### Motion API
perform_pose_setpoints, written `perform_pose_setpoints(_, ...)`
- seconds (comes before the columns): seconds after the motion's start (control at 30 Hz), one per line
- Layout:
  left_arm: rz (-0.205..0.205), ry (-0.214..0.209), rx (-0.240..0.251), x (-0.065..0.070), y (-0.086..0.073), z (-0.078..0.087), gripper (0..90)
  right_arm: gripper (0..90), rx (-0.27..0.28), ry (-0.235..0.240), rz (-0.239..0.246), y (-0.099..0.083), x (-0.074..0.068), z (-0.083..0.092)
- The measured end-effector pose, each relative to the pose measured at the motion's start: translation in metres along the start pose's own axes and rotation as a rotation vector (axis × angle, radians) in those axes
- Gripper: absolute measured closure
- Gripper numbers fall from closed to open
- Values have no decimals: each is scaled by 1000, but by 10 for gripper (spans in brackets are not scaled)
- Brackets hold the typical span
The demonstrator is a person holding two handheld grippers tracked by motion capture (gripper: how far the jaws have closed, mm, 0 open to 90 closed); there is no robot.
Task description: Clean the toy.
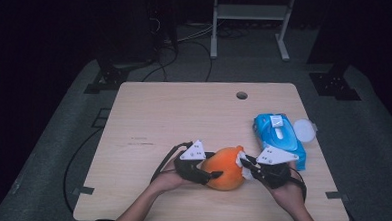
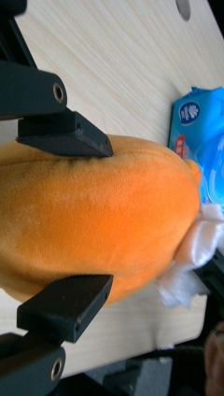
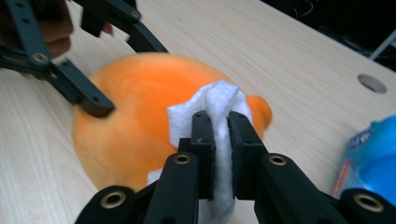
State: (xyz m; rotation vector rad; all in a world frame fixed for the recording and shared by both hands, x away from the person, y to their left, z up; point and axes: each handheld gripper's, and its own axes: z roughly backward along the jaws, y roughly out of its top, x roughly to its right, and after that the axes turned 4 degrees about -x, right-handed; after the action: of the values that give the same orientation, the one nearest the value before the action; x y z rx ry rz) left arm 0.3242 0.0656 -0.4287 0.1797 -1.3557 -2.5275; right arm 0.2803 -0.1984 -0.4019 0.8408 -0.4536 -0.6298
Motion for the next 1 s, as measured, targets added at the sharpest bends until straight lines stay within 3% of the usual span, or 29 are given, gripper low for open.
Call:
perform_pose_setpoints(0.07,20,-17,-6,0,3,0,263,814,2,7,16,2,-8,-2)
perform_pose_setpoints(0.17,3,-15,-6,1,4,0,293,813,19,46,36,6,-18,-2)
perform_pose_setpoints(0.2,-26,-8,-13,3,3,0,308,813,35,103,59,11,-28,-4)
perform_pose_setpoints(0.23,-26,-8,-13,3,3,0,321,813,35,103,59,11,-28,-4)
perform_pose_setpoints(0.27,-40,0,-19,4,3,0,335,813,17,73,106,13,-35,-5)
perform_pose_setpoints(0.37,-56,12,-26,2,0,2,356,813,23,65,84,13,-26,-3)
perform_pose_setpoints(0.4,-49,10,-21,1,-2,2,360,813,18,27,61,10,-16,-1)
perform_pose_setpoints(0.43,-49,10,-21,1,-2,2,359,813,18,27,61,10,-16,-1)
perform_pose_setpoints(0.47,-45,8,-17,0,-2,2,357,813,11,3,9,4,-2,0)
perform_pose_setpoints(0.53,-34,-1,-14,0,-1,2,344,813,6,4,-7,2,0,-1)
perform_pose_setpoints(0.57,-18,-6,-13,0,2,2,286,814,6,14,-25,1,1,-1)
perform_pose_setpoints(0.6,25,-8,2,-3,8,3,164,814,5,5,-1,2,-6,-3)
perform_pose_setpoints(0.63,25,-8,2,-3,8,3,136,814,5,5,-1,2,-6,-3)
perform_pose_setpoints(0.67,55,-11,31,-3,10,4,136,815,17,16,13,4,-10,-4)
perform_pose_setpoints(0.7,47,-15,30,-3,11,4,179,815,50,74,40,10,-25,-5)
perform_pose_setpoints(0.77,26,-13,13,-2,9,3,234,815,47,71,64,13,-32,-6)
perform_pose_setpoints(0.8,22,-11,19,-2,4,6,253,815,32,20,128,15,-41,-8)
perform_pose_setpoints(0.83,22,-11,19,-2,4,6,275,815,32,20,128,15,-41,-8)
perform_pose_setpoints(0.87,20,-7,23,-3,1,6,295,815,39,42,98,13,-34,-7)
perform_pose_setpoints(0.97,22,-2,24,-3,1,6,309,815,33,34,79,9,-25,-5)
perform_pose_setpoints(1.0,25,-6,21,-4,0,6,313,815,22,22,50,4,-16,-5)
